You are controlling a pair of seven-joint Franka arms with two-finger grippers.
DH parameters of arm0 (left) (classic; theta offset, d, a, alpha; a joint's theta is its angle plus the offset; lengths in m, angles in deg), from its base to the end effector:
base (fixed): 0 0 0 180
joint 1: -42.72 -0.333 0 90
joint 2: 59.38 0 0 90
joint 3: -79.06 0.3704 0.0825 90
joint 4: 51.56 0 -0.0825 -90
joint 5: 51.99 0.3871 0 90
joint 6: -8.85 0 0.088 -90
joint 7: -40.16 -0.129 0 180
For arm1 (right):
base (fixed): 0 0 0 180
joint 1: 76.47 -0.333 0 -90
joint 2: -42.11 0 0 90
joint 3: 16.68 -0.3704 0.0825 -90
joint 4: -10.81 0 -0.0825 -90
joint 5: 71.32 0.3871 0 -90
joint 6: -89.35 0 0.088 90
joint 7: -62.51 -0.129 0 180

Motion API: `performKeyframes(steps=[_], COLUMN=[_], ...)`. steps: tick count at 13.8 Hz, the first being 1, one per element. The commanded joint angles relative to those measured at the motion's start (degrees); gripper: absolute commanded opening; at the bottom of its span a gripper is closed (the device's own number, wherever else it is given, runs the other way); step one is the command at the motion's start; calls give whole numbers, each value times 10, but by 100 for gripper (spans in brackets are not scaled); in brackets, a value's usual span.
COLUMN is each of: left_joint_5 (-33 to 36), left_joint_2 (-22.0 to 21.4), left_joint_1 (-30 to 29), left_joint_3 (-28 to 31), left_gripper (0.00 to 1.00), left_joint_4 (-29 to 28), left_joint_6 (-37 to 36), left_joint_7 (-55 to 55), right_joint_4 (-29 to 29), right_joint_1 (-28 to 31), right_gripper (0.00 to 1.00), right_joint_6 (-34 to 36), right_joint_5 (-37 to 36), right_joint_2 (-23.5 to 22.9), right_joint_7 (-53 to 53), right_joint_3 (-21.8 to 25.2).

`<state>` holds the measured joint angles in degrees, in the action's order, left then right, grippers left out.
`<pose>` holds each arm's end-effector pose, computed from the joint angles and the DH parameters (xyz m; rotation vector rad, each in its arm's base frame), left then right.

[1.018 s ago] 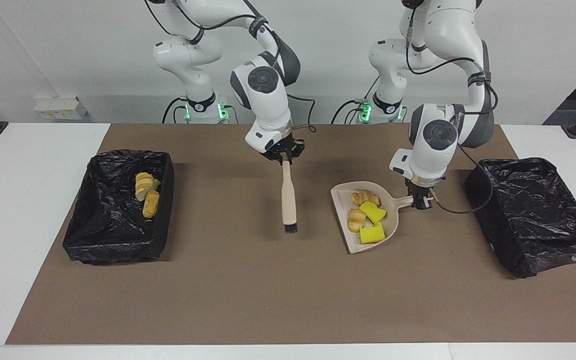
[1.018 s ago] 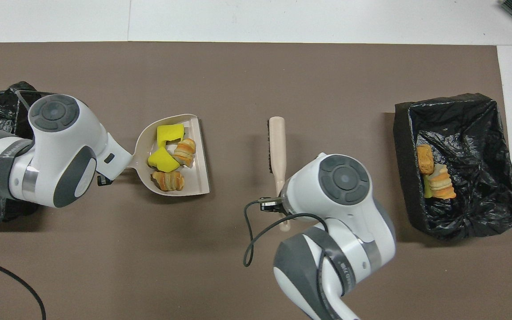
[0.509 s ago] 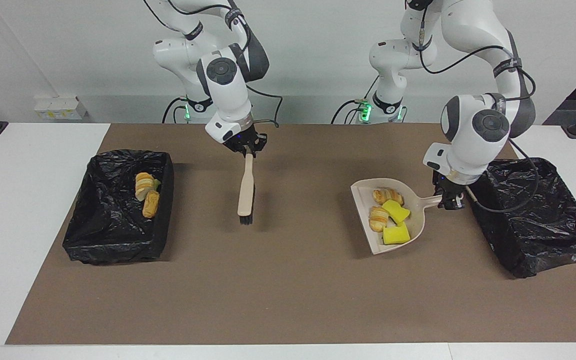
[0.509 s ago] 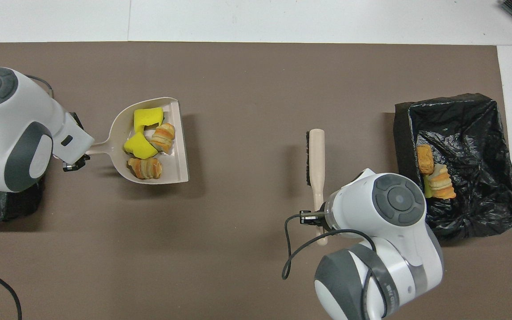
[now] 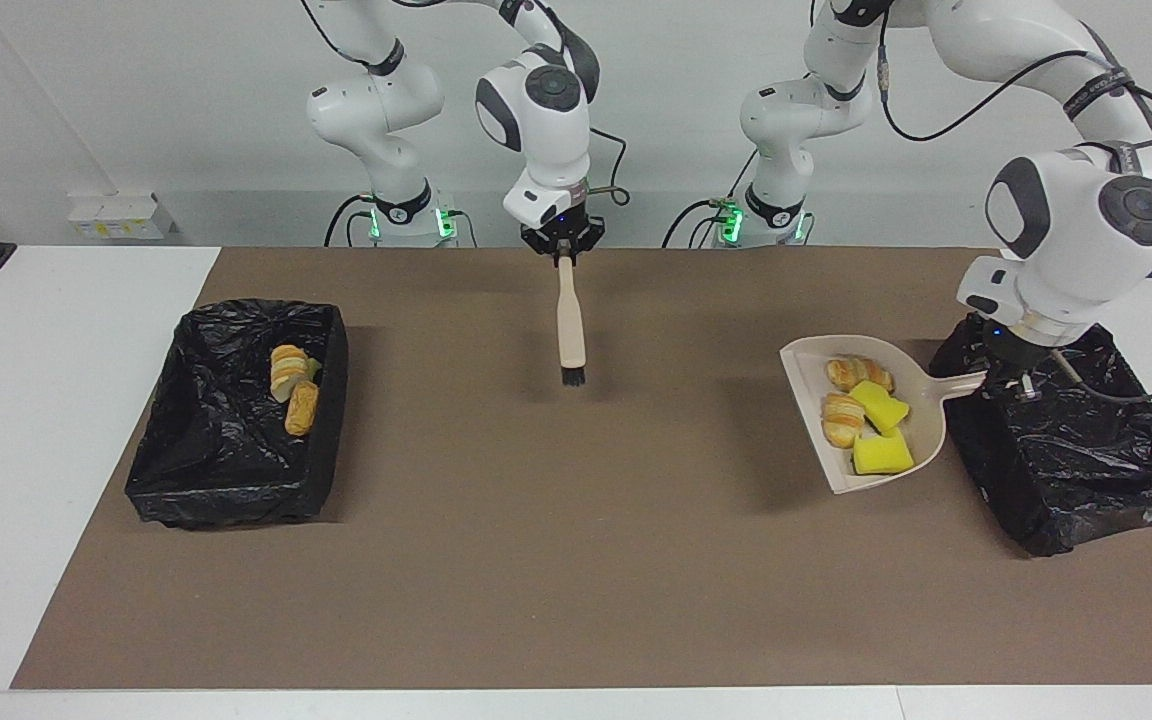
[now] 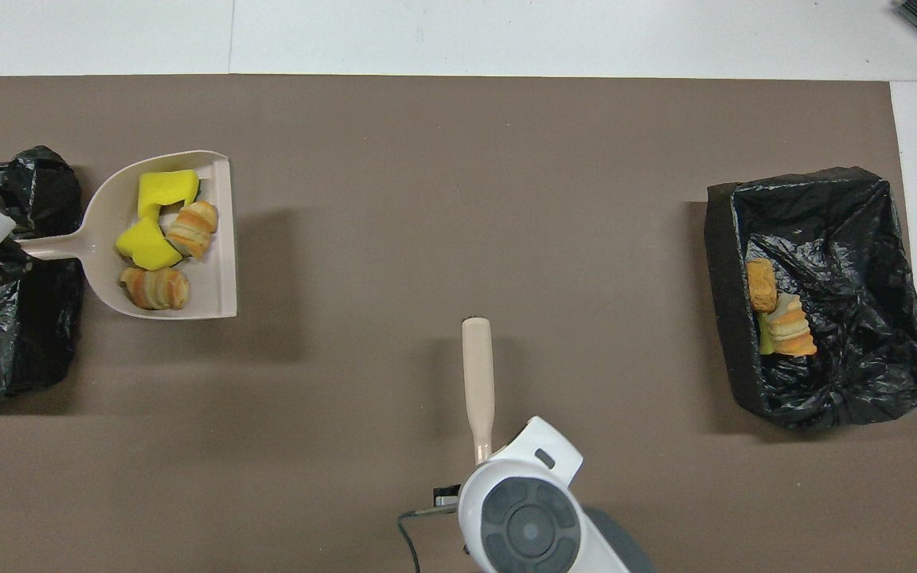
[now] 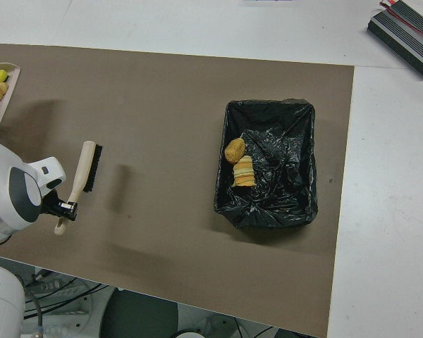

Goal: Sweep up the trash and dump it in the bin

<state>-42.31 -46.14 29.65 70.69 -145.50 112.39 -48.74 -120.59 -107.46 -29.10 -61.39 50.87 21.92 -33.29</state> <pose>0.6346 0.0782 0.5071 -2.2488 2.1190 0.2102 0.3092 0.3612 0.4345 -3.1126 -0.0448 0.2008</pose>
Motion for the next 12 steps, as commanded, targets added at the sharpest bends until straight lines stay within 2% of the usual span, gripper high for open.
performKeyframes(steps=[1, 4, 7, 11, 12], left_joint_5=[-4, 19, 81, 264, 305], left_joint_2=[40, 57, 64, 63, 62], left_joint_1=[-55, -117, -146, -152, -152], left_joint_3=[-4, -4, -3, -3, -3], left_gripper=[0, 0, 0, 0, 0], left_joint_4=[75, 107, 123, 116, 110], left_joint_6=[-34, -21, 13, 87, 104], left_joint_7=[-77, -170, -188, -181, -179], right_joint_4=[-3, -2, 4, 6, 6], right_joint_1=[-45, -85, -108, -109, -108], right_gripper=[0, 0, 0, 0, 25], right_joint_6=[-12, -62, -88, -99, -99], right_joint_5=[0, 0, 2, 10, 10], right_joint_2=[-19, -65, -88, -106, -107], right_joint_7=[-49, -73, -77, -77, -77], right_joint_3=[3, 3, 3, 3, 3])
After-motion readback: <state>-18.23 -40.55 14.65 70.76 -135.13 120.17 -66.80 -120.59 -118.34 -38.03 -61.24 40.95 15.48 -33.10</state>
